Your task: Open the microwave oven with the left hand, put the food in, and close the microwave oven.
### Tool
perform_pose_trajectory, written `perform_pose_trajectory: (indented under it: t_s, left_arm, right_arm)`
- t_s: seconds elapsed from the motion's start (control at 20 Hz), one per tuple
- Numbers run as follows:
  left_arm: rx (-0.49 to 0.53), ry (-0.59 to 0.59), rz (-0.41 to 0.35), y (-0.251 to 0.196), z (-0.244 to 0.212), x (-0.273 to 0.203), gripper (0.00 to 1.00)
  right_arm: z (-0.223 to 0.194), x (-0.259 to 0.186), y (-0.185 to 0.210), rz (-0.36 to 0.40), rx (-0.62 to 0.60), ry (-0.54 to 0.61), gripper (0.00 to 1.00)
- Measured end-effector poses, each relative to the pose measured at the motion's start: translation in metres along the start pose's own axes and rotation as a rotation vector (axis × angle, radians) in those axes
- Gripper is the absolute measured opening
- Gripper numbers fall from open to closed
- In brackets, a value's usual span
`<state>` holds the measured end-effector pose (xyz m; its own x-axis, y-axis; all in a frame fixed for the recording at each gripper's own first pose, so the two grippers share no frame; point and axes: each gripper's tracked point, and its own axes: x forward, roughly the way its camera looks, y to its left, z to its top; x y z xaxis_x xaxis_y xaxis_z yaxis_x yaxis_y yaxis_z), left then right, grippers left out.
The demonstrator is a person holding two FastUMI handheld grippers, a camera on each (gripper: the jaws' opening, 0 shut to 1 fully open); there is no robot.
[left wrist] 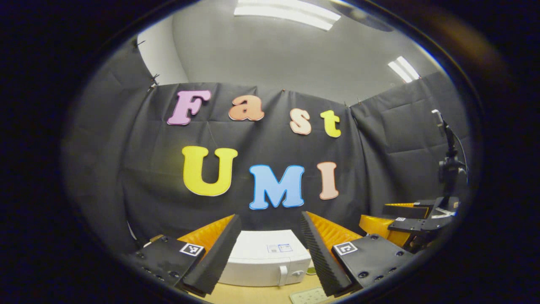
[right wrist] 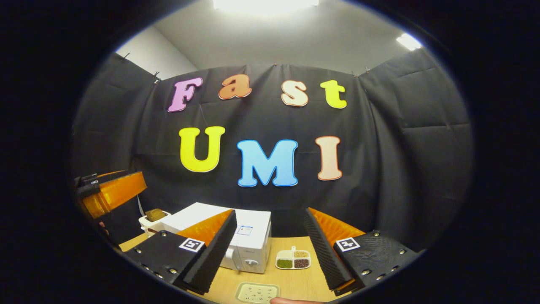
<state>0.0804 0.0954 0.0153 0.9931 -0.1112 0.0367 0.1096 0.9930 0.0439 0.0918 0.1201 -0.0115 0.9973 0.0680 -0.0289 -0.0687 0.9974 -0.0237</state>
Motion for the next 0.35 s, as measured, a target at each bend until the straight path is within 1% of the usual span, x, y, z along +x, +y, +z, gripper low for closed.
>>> perform_pose_trajectory:
  t_s: [0.1,0.2,0.25,0.3,0.35]
  left_arm:
    - [-0.001,0.007,-0.025,-0.0091,-0.0057,-0.0001,0.96]
    - [-0.007,-0.008,-0.035,-0.0110,-0.0039,-0.0010,0.96]
    - [-0.011,-0.010,-0.042,-0.0126,-0.0038,-0.0013,0.94]
    - [-0.014,-0.014,-0.047,-0.0131,-0.0055,-0.0012,0.96]
    - [-0.015,-0.018,-0.049,-0.0130,-0.0051,-0.0001,0.96]
  right_arm:
    - [0.0005,-0.0026,0.0012,-0.007,0.002,-0.001,0.97]
    - [0.0002,-0.0044,0.0016,-0.019,0.001,0.000,0.98]
    - [-0.0006,-0.0055,0.0027,-0.022,-0.003,0.005,0.98]
    - [-0.0018,-0.0056,0.0038,-0.025,-0.008,0.011,0.98]
    - [-0.0022,-0.0065,0.0050,-0.029,-0.010,0.016,0.98]
